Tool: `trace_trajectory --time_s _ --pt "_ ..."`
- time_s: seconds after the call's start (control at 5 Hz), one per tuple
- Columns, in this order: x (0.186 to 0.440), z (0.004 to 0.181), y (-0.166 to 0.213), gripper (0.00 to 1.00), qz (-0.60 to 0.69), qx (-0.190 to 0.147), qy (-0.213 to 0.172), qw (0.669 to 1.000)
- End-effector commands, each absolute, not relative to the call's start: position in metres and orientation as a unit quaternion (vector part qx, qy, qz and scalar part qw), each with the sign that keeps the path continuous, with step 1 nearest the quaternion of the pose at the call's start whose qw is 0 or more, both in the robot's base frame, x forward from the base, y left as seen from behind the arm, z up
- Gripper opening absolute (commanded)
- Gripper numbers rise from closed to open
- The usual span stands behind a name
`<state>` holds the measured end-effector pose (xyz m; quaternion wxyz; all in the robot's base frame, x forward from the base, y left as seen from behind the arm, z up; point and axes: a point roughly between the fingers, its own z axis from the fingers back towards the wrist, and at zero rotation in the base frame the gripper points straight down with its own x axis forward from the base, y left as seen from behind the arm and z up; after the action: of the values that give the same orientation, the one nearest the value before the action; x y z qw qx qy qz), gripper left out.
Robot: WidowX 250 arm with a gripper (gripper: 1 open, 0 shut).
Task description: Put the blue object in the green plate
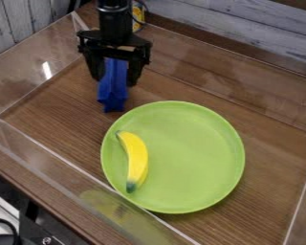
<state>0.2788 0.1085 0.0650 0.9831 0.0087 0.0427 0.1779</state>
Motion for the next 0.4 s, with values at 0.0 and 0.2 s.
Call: trace_trajectory --time_s 0.0,0.2 --pt "0.2805 0.0670 0.1158 1.00 0.188 0.014 0.030 0.982" --pt "0.2800 0.0615 0.1181 1.00 0.194 0.015 0.033 0.980"
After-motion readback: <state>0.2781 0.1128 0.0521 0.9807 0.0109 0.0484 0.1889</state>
